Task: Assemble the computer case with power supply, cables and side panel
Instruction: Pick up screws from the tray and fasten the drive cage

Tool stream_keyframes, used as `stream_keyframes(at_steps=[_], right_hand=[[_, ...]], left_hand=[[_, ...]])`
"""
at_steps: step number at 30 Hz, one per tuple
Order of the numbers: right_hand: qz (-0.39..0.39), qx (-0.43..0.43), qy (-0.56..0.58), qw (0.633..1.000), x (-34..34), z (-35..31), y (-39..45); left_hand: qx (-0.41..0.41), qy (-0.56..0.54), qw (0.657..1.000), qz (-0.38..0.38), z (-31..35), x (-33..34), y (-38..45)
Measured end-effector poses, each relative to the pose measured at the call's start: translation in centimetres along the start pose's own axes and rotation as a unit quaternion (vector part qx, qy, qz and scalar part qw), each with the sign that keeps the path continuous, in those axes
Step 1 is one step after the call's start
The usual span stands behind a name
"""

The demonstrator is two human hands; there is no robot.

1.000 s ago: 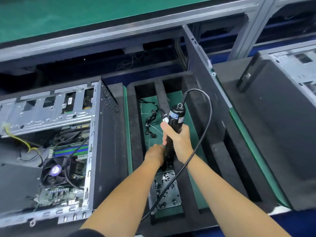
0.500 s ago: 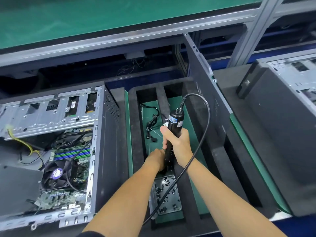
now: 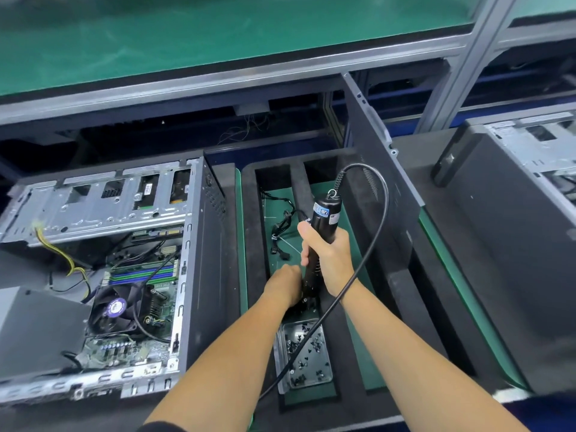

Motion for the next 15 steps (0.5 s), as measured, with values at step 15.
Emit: stream_keyframes(at_steps=[15], right_hand=[[0.018, 0.012, -0.030, 0.999, -0.63, -0.13, -0.40]], left_hand=[[0.099, 0.075, 0.992, -0.024, 1.06, 1.14, -0.44]])
Point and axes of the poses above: each hand's wrist, its own y-axis towards the middle knuckle, its own x-axis out of the palm, z = x × y, the point moved 6 cm from there along y, towards the middle knuckle, and after that the axes turned 9 degrees about -y, right-handed, at the moved point
